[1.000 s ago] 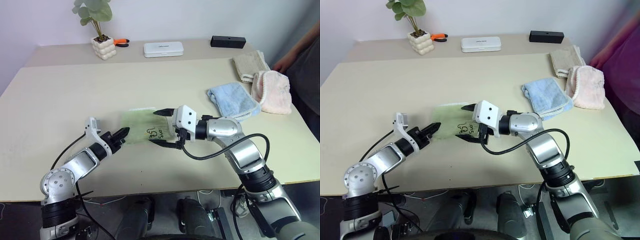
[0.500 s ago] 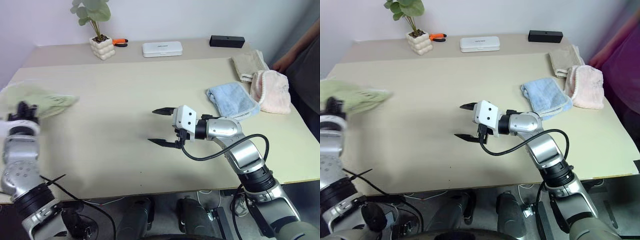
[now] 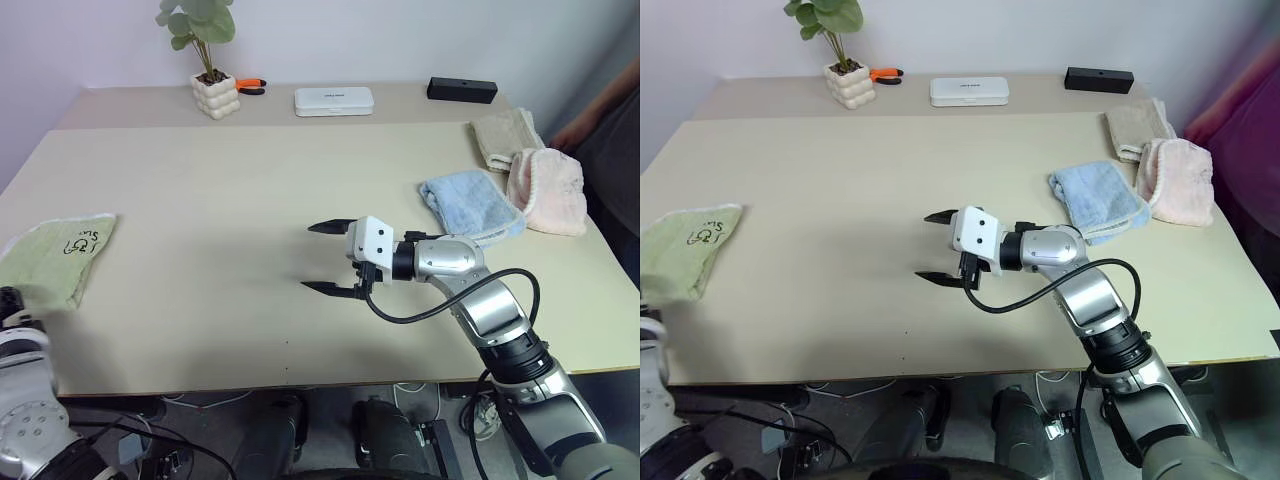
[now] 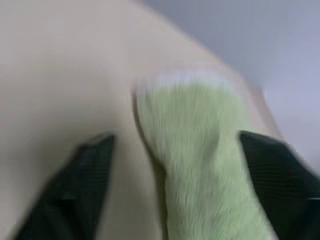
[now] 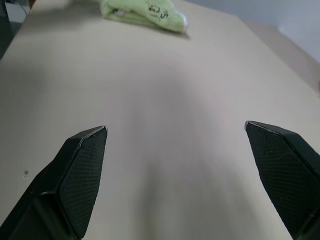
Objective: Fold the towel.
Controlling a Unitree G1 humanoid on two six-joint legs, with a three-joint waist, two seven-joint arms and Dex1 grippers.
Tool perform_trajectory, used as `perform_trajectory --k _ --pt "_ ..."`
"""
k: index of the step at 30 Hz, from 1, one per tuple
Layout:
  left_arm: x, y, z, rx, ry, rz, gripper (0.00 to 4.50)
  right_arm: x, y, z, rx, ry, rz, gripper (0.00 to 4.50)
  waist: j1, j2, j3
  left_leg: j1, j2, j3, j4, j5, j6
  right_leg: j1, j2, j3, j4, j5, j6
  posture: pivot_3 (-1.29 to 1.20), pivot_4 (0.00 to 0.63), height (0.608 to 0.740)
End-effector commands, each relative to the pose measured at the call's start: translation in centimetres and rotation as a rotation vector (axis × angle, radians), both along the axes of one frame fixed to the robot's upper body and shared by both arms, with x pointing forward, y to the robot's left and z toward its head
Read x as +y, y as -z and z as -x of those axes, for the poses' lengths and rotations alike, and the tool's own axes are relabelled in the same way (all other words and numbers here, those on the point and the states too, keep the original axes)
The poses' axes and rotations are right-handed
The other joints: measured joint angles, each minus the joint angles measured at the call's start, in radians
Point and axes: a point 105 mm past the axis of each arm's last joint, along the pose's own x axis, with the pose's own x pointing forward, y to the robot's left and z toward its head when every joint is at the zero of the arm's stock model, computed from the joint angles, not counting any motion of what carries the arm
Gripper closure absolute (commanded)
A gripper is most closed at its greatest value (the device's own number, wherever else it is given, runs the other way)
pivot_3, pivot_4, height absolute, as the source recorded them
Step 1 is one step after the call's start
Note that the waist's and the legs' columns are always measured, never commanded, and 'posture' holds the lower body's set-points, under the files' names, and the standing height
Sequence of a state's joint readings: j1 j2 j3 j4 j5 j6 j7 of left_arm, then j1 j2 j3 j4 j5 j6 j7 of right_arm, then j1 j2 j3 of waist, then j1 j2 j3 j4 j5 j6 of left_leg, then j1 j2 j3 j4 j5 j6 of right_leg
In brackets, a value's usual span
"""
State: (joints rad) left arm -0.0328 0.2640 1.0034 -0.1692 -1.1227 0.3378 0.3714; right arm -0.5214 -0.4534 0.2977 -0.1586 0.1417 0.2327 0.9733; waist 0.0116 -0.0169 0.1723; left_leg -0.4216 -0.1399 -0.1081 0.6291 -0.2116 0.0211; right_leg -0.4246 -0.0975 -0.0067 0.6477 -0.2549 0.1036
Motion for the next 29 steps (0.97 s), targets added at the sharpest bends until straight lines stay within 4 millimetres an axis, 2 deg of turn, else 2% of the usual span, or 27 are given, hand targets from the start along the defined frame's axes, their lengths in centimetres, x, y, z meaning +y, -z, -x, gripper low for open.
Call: perform_trajectory --k 1,4,6,9,11,14,17,21,29 --pt "0.1 -5.4 0.8 -0.031 0.042 -0.251 0.52 -0.5 -1.3 -0.4 -0.030 0.013 -0.033 0.00 0.000 0.000 0.000 0.000 0.000 0.000 0.000 0.000 0.000 0.000 0.000 0.000 0.000 0.000 0.000 0.00 0.150 0.736" --pt "-3.1 -7.8 -1.7 0.090 0.269 -0.513 0.52 -1.5 -1.6 -1.5 -0.013 0.075 -0.050 0.00 0.004 0.000 0.000 0.000 0.000 0.000 0.000 0.000 0.000 0.000 0.000 0.000 0.000 -0.001 -0.001 0.00 0.150 0.736" --pt "-5.6 -8.0 -3.3 0.166 0.424 -0.654 0.52 -1.9 -1.5 -2.1 -0.002 0.118 -0.059 0.00 0.006 0.000 -0.001 0.000 -0.001 0.000 0.000 0.000 0.000 0.001 0.000 0.000 -0.001 -0.002 -0.003 0.00 0.150 0.736" --pt "-12.0 -6.9 -6.4 0.256 0.742 -0.862 0.52 -4.3 -1.2 -4.2 0.052 0.283 -0.120 0.00 0.004 0.001 -0.001 0.000 -0.001 0.000 -0.001 0.000 0.000 0.001 0.000 0.001 -0.001 -0.002 -0.004 0.00 0.150 0.736" --pt "-15.8 -5.5 -7.1 0.308 0.929 -1.002 0.52 -5.7 -1.0 -4.8 0.077 0.351 -0.145 0.00 0.001 0.001 -0.001 0.000 -0.001 0.001 -0.002 0.000 0.000 0.000 0.000 0.001 -0.001 -0.002 -0.003 0.00 0.150 0.736" --pt "-19.3 -4.4 -7.3 0.325 1.084 -1.148 0.52 -7.7 -1.2 -5.1 0.126 0.424 -0.200 0.00 -0.006 0.001 0.000 0.000 -0.001 0.003 -0.007 0.000 0.000 0.000 0.000 0.004 -0.001 -0.001 -0.002 0.00 0.150 0.736" --pt "-20.0 -4.6 -7.8 0.239 1.100 -1.102 0.52 -9.4 -1.0 -4.8 0.170 0.479 -0.223 0.00 -0.003 0.002 0.000 0.000 0.001 0.003 -0.012 0.001 -0.002 -0.003 0.000 0.005 -0.001 0.000 -0.001 0.00 0.150 0.736" --pt "-20.2 -4.2 -8.4 0.201 1.158 -1.106 0.52 -10.6 0.0 -4.1 0.210 0.536 -0.210 0.00 -0.001 0.002 0.000 0.000 0.003 0.003 -0.014 0.003 -0.003 -0.004 0.001 0.004 0.000 -0.001 -0.001 0.00 0.150 0.736" --pt "-21.3 -3.9 -9.3 0.171 1.220 -1.136 0.52 -10.9 0.5 -3.4 0.222 0.577 -0.190 0.00 0.001 0.002 0.000 0.000 0.002 0.003 -0.013 0.003 -0.002 -0.003 0.001 0.004 -0.001 -0.001 -0.001 0.00 0.150 0.736"
